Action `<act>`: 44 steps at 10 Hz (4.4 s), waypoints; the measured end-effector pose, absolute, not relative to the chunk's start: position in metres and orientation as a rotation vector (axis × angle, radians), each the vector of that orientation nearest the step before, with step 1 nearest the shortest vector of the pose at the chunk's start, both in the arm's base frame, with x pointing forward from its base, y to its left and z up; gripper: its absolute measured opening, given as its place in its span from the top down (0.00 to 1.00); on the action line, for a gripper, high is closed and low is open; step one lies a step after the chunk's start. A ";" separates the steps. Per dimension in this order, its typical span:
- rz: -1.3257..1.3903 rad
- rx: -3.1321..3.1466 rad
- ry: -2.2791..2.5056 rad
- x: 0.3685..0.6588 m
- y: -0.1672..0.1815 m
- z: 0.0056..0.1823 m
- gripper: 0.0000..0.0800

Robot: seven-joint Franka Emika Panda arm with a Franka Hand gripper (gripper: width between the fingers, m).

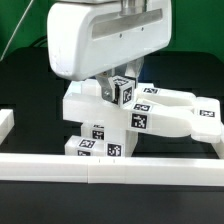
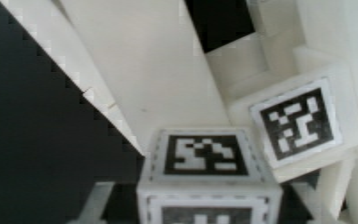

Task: Assemble chair

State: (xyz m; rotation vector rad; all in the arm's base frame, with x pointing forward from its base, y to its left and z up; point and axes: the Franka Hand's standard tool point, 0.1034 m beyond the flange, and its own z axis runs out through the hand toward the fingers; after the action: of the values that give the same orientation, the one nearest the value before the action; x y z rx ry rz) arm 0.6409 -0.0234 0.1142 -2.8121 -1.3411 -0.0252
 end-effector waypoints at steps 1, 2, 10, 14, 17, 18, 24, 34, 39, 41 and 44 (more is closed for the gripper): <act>-0.024 -2.855 -1.246 0.641 -0.023 0.114 0.64; -0.022 -2.912 -1.107 0.641 -0.025 0.114 0.64; -0.219 -3.130 -0.025 0.642 -0.030 0.114 0.64; -0.212 -3.072 0.459 0.642 -0.030 0.114 0.64; -0.200 -2.935 0.928 0.642 -0.030 0.113 0.64; -0.200 -2.900 0.993 0.643 -0.030 0.113 0.64; -0.179 -2.656 1.446 0.643 -0.022 0.112 0.64; -0.215 -3.032 0.475 0.648 -0.020 0.130 0.19; -0.185 -3.065 0.142 0.645 -0.021 0.137 0.19; -0.050 -3.049 0.124 0.636 -0.023 0.134 0.19; -0.001 -3.044 0.069 0.639 -0.015 0.132 0.19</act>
Offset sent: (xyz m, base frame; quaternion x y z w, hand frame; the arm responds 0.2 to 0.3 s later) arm -0.0077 -0.0078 0.0065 -0.0282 0.0107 0.2002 0.9793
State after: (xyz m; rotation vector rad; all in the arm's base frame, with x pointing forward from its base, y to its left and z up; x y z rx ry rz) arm 0.6392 -0.0151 0.1321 -3.0443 0.0695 -0.0014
